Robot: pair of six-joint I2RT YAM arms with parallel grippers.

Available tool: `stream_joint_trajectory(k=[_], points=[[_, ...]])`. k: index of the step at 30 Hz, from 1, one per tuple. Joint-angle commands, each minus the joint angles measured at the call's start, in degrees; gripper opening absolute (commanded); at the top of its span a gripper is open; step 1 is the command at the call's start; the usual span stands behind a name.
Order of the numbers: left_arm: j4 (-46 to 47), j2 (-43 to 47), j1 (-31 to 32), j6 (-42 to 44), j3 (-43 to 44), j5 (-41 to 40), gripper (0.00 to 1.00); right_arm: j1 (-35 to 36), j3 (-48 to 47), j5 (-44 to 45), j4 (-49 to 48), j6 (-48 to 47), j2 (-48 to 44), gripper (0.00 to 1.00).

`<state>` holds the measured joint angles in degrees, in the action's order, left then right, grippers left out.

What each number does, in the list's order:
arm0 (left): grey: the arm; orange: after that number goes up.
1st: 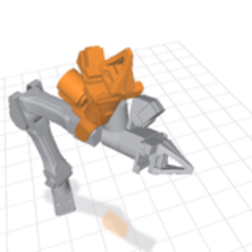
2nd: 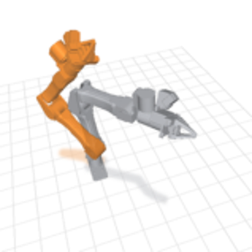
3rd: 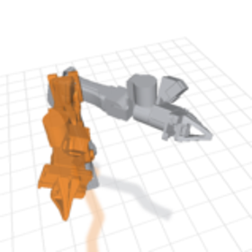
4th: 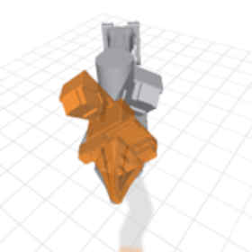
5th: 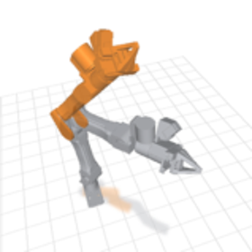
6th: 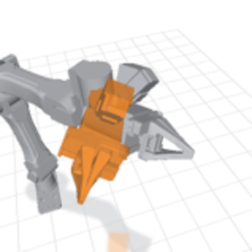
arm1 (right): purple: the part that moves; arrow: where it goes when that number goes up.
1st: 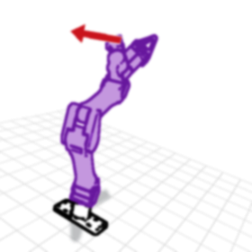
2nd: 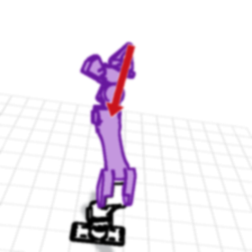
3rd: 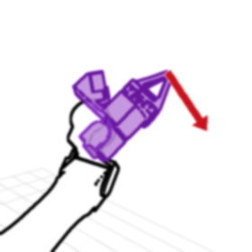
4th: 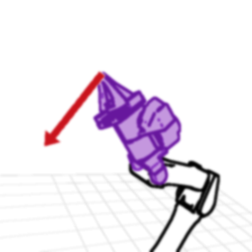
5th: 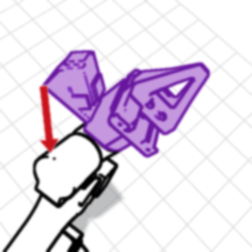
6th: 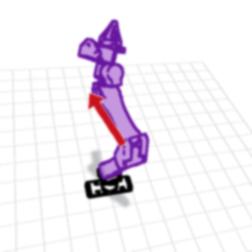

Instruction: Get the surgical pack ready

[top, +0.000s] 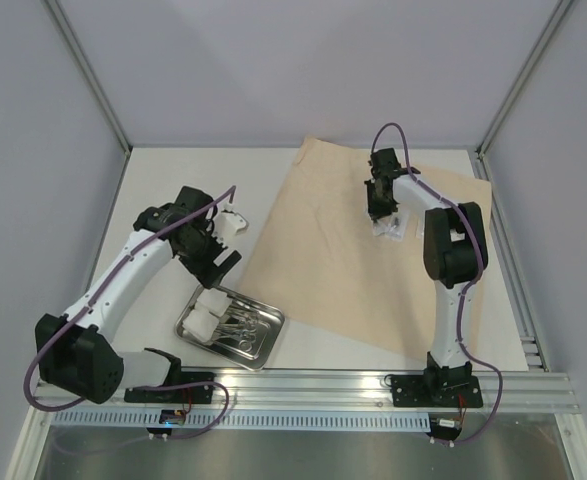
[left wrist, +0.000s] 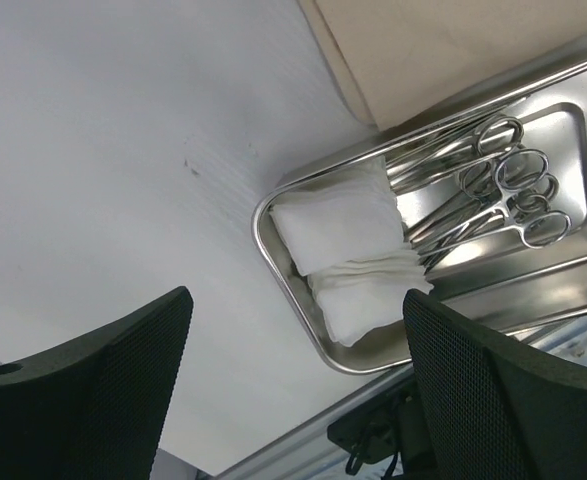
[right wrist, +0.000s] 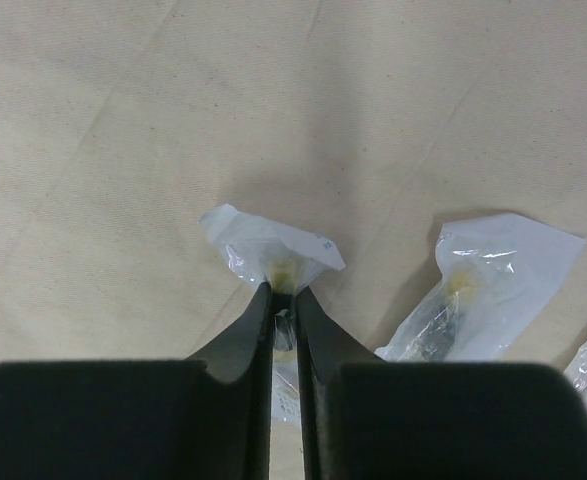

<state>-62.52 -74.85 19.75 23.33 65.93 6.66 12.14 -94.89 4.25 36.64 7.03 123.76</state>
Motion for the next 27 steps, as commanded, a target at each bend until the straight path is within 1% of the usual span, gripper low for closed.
stream_joint_trajectory(k=[1, 3, 4, 6, 7, 8, 9, 10, 11, 13, 14, 15, 16, 17, 18, 19, 22, 25, 27], points=[[1.0, 3.3, 0.0, 0.4, -0.9, -1.9, 0.96, 0.7, -1.0, -1.2, 1.3, -1.3, -1.6, 0.01], [1.5, 4.9, 0.0, 0.5, -1.7, -3.0, 0.96, 1.7, -1.0, -1.6, 2.0, -1.8, -4.6, 0.0], [1.9, 5.5, 0.0, 0.6, -2.7, -5.0, 0.97, 2.4, -1.0, -1.8, 2.5, -1.8, -5.7, 0.0], [3.5, 7.4, -0.1, 0.2, -4.1, -6.9, 0.97, 4.9, -0.7, -3.3, 3.4, -1.7, -10.0, 0.0], [3.9, 8.1, -0.6, 0.1, -5.5, -10.7, 0.98, 6.1, 0.9, -5.4, 3.3, -1.7, -11.9, 0.01], [4.8, 9.6, -1.3, 0.0, -6.1, -12.0, 0.98, 9.4, 2.3, -8.1, 2.7, -1.7, -16.1, 0.0], [5.1, 10.4, -2.2, -0.8, -6.9, -13.4, 0.99, 11.2, 4.1, -9.9, 0.5, -1.7, -18.3, 0.01], [5.4, 11.2, -3.3, -1.2, -7.3, -13.6, 0.99, 13.4, 8.4, -11.8, -0.9, -1.7, -20.4, 0.01], [5.9, 12.8, -6.2, -1.6, -7.7, -13.5, 0.99, 18.7, 10.2, -15.3, -2.3, -1.8, -24.1, 0.0], [6.6, 15.5, -9.4, -3.0, -8.0, -13.2, 1.0, 24.9, 14.8, -17.4, -5.4, -2.1, -26.6, 0.01], [6.7, 16.5, -12.1, -3.5, -8.1, -13.3, 1.0, 31.4, 16.0, -18.8, -6.1, -2.4, -28.1, 0.01], [7.0, 17.4, -13.5, -3.9, -7.8, -13.2, 1.0, 34.5, 16.7, -18.9, -7.4, -2.9, -28.4, 0.01], [7.1, 19.4, -14.6, -4.5, -7.7, -13.3, 1.0, 39.7, 18.4, -19.2, -8.4, -2.6, -28.7, 0.01], [7.2, 20.3, -16.4, -4.9, -7.7, -13.3, 1.0, 41.8, 19.1, -19.8, -11.1, -1.2, -28.6, 0.01], [7.5, 21.4, -16.9, -5.0, -8.0, -13.4, 1.0, 43.5, 19.7, -20.7, -12.2, -1.0, -28.2, 0.01], [7.8, 23.2, -17.5, -5.3, -8.1, -13.4, 1.0, 46.6, 20.0, -20.3, -12.5, -1.2, -27.7, 0.02], [7.8, 25.9, -18.0, -5.3, -8.8, -13.4, 1.0, 49.4, 18.0, -14.9, -9.7, -2.0, -23.9, 0.01], [7.8, 26.9, -18.1, -5.2, -9.9, -12.6, 1.0, 50.9, 16.6, -13.1, -8.3, -1.1, -19.5, 0.01], [7.9, 26.9, -18.1, -5.1, -10.3, -12.8, 1.0, 51.3, 16.9, -12.7, -8.8, -1.1, -18.6, 0.01]])
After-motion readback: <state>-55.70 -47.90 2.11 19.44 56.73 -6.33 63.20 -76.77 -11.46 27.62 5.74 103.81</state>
